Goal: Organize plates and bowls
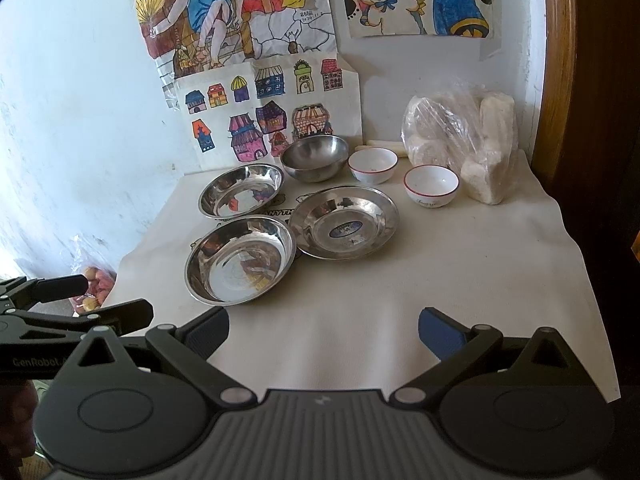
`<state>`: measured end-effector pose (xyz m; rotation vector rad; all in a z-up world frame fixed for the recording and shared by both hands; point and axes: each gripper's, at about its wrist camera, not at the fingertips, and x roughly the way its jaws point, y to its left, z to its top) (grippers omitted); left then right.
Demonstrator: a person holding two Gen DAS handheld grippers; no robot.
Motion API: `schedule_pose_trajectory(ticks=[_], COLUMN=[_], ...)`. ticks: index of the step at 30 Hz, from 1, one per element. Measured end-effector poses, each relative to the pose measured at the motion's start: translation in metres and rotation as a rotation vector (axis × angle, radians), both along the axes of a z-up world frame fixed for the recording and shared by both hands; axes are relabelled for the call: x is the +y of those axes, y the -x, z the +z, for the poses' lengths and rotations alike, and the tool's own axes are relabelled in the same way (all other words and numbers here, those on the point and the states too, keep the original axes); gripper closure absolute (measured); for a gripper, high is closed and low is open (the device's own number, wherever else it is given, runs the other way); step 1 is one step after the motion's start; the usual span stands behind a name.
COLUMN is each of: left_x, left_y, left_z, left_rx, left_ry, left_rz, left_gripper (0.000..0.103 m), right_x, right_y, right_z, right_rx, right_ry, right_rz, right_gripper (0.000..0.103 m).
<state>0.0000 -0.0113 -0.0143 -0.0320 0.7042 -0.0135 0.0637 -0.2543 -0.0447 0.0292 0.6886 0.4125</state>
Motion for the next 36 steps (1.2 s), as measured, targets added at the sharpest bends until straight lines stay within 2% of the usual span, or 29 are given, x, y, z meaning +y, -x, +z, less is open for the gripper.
schedule_pose_trajectory(ticks=[36], left_x=[-0.009], left_y=[0.0], left_z=[-0.007], left_rx=[0.019], left_ry=[-0.002], left_rz=[-0.004], left_gripper=[0.001], right_x=[-0.004], right_y=[-0.004], right_z=[-0.002], right_rx=[0.022], right_ry=[-0.007], right_rz=[-0.01], right_gripper=[0.0])
